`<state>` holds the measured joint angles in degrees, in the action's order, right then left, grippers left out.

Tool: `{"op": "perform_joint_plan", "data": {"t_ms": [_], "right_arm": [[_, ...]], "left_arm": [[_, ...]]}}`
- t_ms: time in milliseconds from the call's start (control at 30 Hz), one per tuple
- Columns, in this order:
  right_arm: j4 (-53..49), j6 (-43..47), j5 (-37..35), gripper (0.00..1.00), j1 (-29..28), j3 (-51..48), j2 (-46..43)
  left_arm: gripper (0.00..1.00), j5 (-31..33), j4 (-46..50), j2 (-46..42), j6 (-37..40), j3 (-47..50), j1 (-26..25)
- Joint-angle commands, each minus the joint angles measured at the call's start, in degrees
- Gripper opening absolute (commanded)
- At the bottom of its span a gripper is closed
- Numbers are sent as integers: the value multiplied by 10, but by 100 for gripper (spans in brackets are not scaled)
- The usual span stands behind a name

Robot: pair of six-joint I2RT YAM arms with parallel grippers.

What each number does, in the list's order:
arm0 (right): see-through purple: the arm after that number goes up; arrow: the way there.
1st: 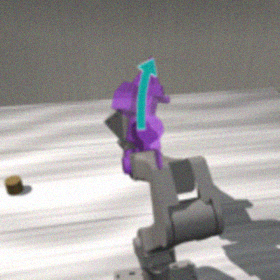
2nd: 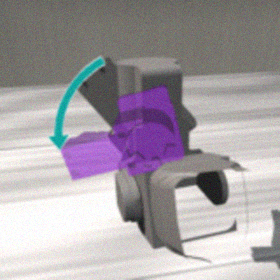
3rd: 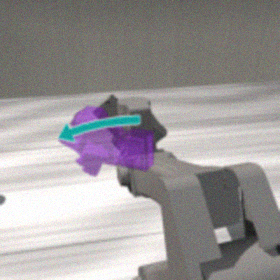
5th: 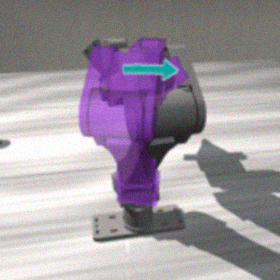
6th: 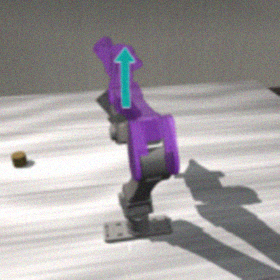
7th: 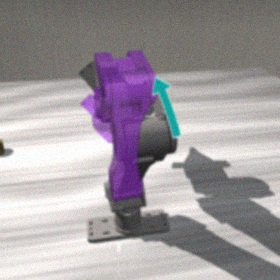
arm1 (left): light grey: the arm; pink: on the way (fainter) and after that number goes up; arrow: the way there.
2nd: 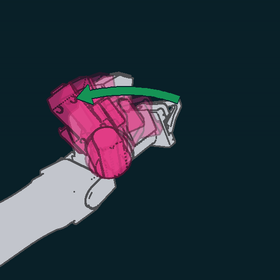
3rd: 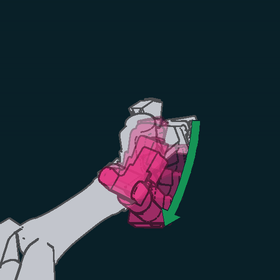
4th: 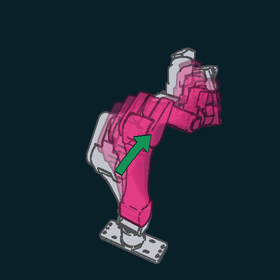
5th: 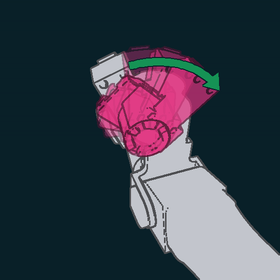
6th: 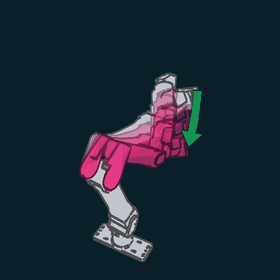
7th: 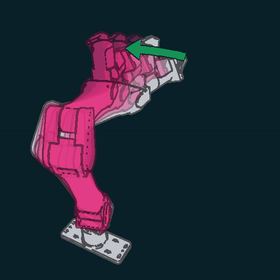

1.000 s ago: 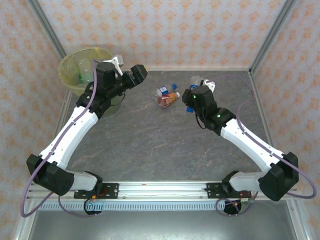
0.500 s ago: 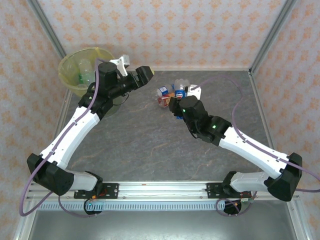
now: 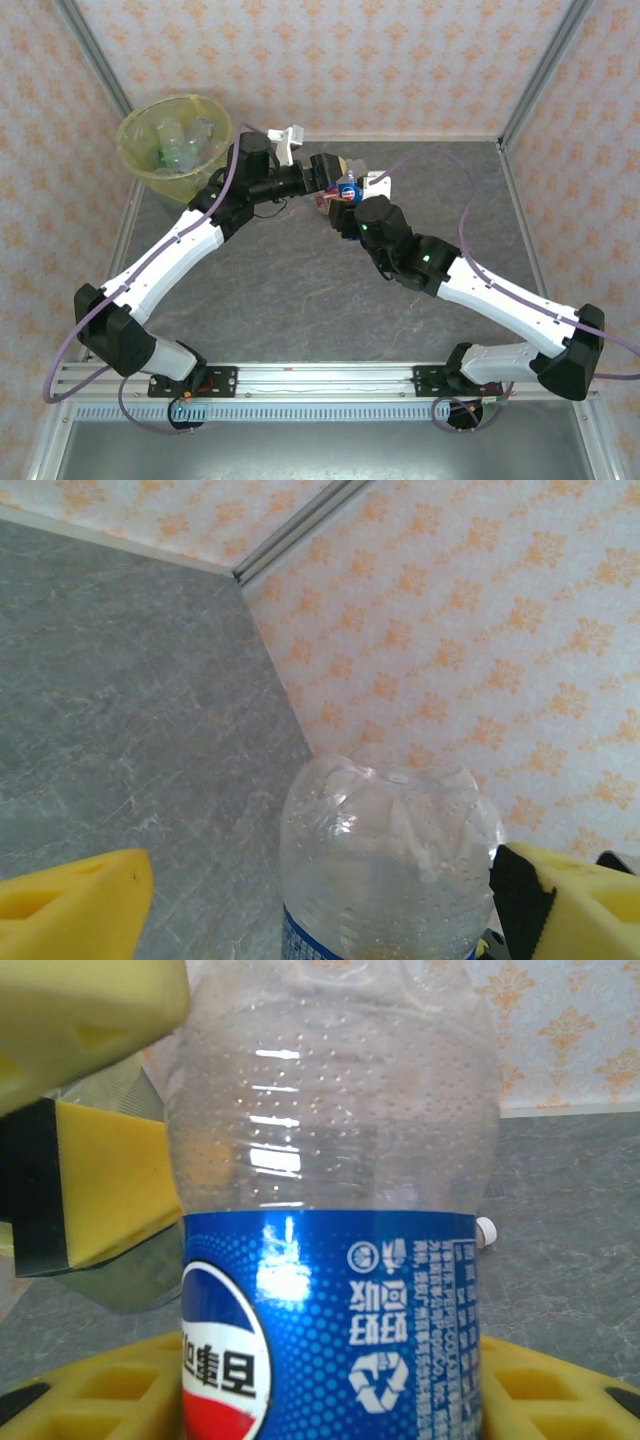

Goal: Put the plastic bottles in the bin

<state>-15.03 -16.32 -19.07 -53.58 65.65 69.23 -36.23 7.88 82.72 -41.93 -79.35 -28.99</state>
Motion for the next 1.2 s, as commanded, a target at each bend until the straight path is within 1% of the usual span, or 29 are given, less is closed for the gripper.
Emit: {"op": "perform_joint_plan", "data": {"t_ms": [0, 200, 300, 367, 533, 667, 833, 867, 967, 1000, 1033, 1100, 1133, 1167], "right_arm": [[16, 18, 11, 45, -4, 25, -12], [14, 21, 13, 45, -5, 28, -11], [15, 23, 15, 45, -6, 32, -9], [15, 24, 15, 45, -6, 32, -9], [13, 26, 18, 45, -6, 33, -7], [14, 25, 19, 46, -6, 28, -10], [16, 25, 20, 49, -6, 18, -12], [17, 24, 20, 50, -5, 15, -12], [22, 21, 15, 62, -6, 7, -24], [25, 19, 13, 69, -5, 3, -32], [26, 17, 11, 79, -6, 0, -37], [29, 15, 9, 81, -6, -6, -48], [28, 13, 9, 87, -5, -9, -53], [26, 11, 9, 97, -6, -13, -58]], "left_arm": [[89, -36, -34, 6, 16, -20, -11], [89, -64, -66, 17, 0, -11, -28], [88, -63, -68, 21, 1, -8, -33], [84, -65, -71, 23, -1, -8, -33], [79, -69, -79, 26, -4, -11, -32], [66, -75, -83, 31, -8, -15, -33], [59, -76, -80, 37, -8, -24, -33], [59, -75, -79, 37, -7, -26, -33], [57, -67, -68, 40, 0, -34, -33], [57, -61, -64, 41, 4, -37, -33], [57, -56, -59, 41, 7, -40, -32], [56, -44, -49, 43, 14, -48, -28], [56, -41, -47, 44, 15, -51, -26], [56, -38, -44, 44, 15, -55, -23]]}}
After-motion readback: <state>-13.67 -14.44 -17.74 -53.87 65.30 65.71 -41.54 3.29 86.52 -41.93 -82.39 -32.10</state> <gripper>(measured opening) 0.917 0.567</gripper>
